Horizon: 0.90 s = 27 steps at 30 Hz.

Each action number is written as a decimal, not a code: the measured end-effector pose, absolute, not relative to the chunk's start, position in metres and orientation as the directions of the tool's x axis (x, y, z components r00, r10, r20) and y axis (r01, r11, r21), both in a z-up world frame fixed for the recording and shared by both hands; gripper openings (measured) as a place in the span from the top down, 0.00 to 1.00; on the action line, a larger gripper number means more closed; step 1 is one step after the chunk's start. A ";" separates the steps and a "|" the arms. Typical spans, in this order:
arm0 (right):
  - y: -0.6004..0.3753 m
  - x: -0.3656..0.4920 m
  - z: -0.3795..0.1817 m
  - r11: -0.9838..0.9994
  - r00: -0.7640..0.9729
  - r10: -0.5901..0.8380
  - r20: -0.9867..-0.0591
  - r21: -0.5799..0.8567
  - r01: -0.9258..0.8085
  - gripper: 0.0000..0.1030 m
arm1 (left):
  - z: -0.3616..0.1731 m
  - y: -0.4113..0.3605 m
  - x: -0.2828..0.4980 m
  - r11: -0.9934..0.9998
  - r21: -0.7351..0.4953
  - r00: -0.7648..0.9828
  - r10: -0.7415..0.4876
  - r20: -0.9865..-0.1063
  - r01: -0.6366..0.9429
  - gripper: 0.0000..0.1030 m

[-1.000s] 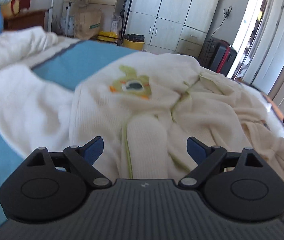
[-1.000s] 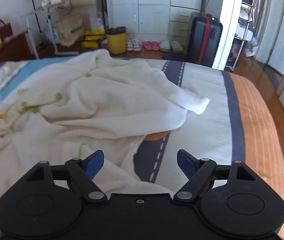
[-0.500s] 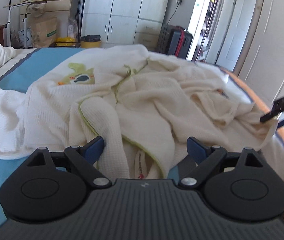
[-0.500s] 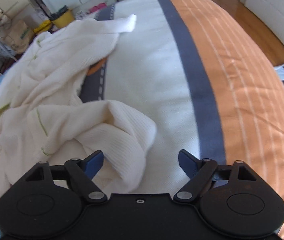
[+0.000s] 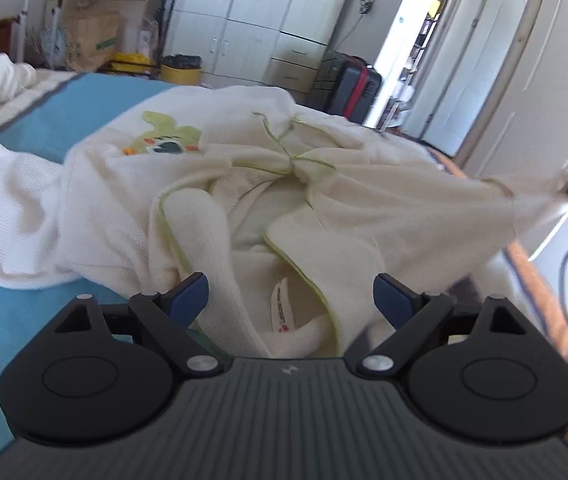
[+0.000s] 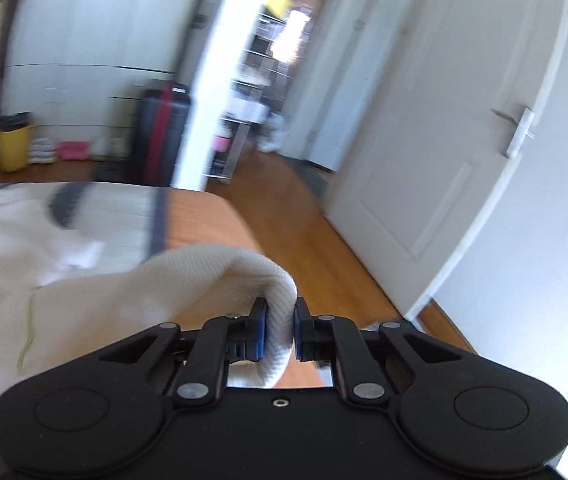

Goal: Fold clothes

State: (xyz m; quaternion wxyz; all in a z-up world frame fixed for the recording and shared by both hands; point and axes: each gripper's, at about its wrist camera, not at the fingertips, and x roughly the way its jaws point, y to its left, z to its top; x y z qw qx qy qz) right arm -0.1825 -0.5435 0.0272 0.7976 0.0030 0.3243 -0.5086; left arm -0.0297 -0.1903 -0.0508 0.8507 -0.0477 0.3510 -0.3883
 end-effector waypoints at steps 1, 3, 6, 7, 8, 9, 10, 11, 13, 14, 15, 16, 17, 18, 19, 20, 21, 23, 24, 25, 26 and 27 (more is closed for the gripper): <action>-0.554 -0.188 0.023 0.444 0.233 -0.816 -0.529 -0.316 0.838 0.87 | -0.049 -0.195 -0.032 0.667 -0.362 0.427 -0.716 -0.552 0.651 0.13; -0.570 -0.195 0.004 0.414 0.195 -0.795 -0.575 -0.279 0.866 0.87 | -0.044 -0.205 -0.038 0.612 -0.377 0.375 -0.756 -0.536 0.695 0.13; -0.584 -0.196 -0.036 0.474 0.227 -0.682 -0.696 -0.183 0.861 0.87 | -0.044 -0.230 -0.053 0.528 -0.338 0.297 -0.786 -0.542 0.779 0.13; -0.588 -0.196 -0.048 0.491 0.239 -0.644 -0.727 -0.152 0.858 0.87 | -0.047 -0.241 -0.056 0.515 -0.313 0.284 -0.780 -0.557 0.798 0.13; -0.591 -0.198 -0.056 0.490 0.236 -0.623 -0.746 -0.137 0.861 0.87 | -0.050 -0.251 -0.060 0.501 -0.288 0.272 -0.773 -0.573 0.816 0.12; -0.594 -0.202 -0.059 0.484 0.241 -0.612 -0.754 -0.116 0.867 0.87 | -0.057 -0.264 -0.060 0.523 -0.248 0.288 -0.738 -0.611 0.816 0.12; -0.597 -0.206 -0.063 0.478 0.245 -0.600 -0.761 -0.095 0.873 0.86 | -0.064 -0.276 -0.061 0.543 -0.206 0.304 -0.701 -0.646 0.814 0.12; -0.600 -0.213 -0.064 0.467 0.270 -0.581 -0.768 -0.043 0.883 0.86 | -0.072 -0.285 -0.058 0.573 -0.182 0.320 -0.662 -0.677 0.799 0.12; -0.606 -0.226 -0.067 0.439 0.319 -0.543 -0.776 0.061 0.896 0.85 | -0.087 -0.295 -0.053 0.621 -0.161 0.347 -0.614 -0.709 0.767 0.16; -0.604 -0.231 -0.068 0.437 0.333 -0.534 -0.777 0.084 0.896 0.85 | -0.093 -0.296 -0.051 0.640 -0.166 0.358 -0.604 -0.712 0.750 0.38; -0.604 -0.233 -0.069 0.440 0.344 -0.533 -0.773 0.094 0.893 0.85 | -0.094 -0.293 -0.051 0.650 -0.157 0.381 -0.604 -0.700 0.744 0.73; -0.604 -0.235 -0.070 0.444 0.354 -0.532 -0.769 0.103 0.890 0.85 | -0.090 -0.292 -0.051 0.625 -0.181 0.352 -0.628 -0.694 0.759 0.90; -0.605 -0.238 -0.067 0.456 0.377 -0.547 -0.748 0.112 0.883 0.85 | -0.082 -0.290 -0.053 0.613 -0.207 0.333 -0.646 -0.687 0.763 0.96; -0.607 -0.241 -0.063 0.467 0.399 -0.561 -0.725 0.120 0.876 0.85 | -0.070 -0.287 -0.058 0.615 -0.193 0.357 -0.654 -0.667 0.765 0.97; -0.608 -0.244 -0.059 0.479 0.421 -0.575 -0.702 0.129 0.868 0.86 | -0.054 -0.284 -0.066 0.602 -0.167 0.380 -0.670 -0.638 0.781 0.97; -0.610 -0.247 -0.056 0.491 0.443 -0.587 -0.677 0.136 0.860 0.87 | -0.037 -0.279 -0.075 0.585 -0.143 0.396 -0.689 -0.608 0.798 0.97; -0.611 -0.253 -0.047 0.492 0.461 -0.616 -0.638 0.145 0.858 0.87 | -0.019 -0.272 -0.082 0.564 -0.146 0.394 -0.718 -0.574 0.813 0.97; -0.612 -0.271 -0.032 0.459 0.462 -0.685 -0.563 0.159 0.874 0.88 | 0.013 -0.256 -0.093 0.513 -0.212 0.348 -0.780 -0.520 0.832 0.97; -0.614 -0.279 -0.027 0.439 0.447 -0.718 -0.533 0.151 0.886 0.89 | 0.024 -0.250 -0.096 0.489 -0.246 0.317 -0.800 -0.510 0.837 0.97; -0.616 -0.286 -0.021 0.419 0.431 -0.750 -0.501 0.145 0.896 0.89 | 0.030 -0.246 -0.098 0.470 -0.287 0.286 -0.815 -0.504 0.834 0.97; -0.618 -0.292 -0.020 0.401 0.409 -0.773 -0.485 0.127 0.907 0.89 | 0.030 -0.245 -0.099 0.455 -0.336 0.249 -0.825 -0.507 0.825 0.97; -0.623 -0.292 -0.024 0.372 0.353 -0.796 -0.492 0.064 0.926 0.94 | 0.024 -0.247 -0.098 0.433 -0.398 0.189 -0.832 -0.522 0.809 0.97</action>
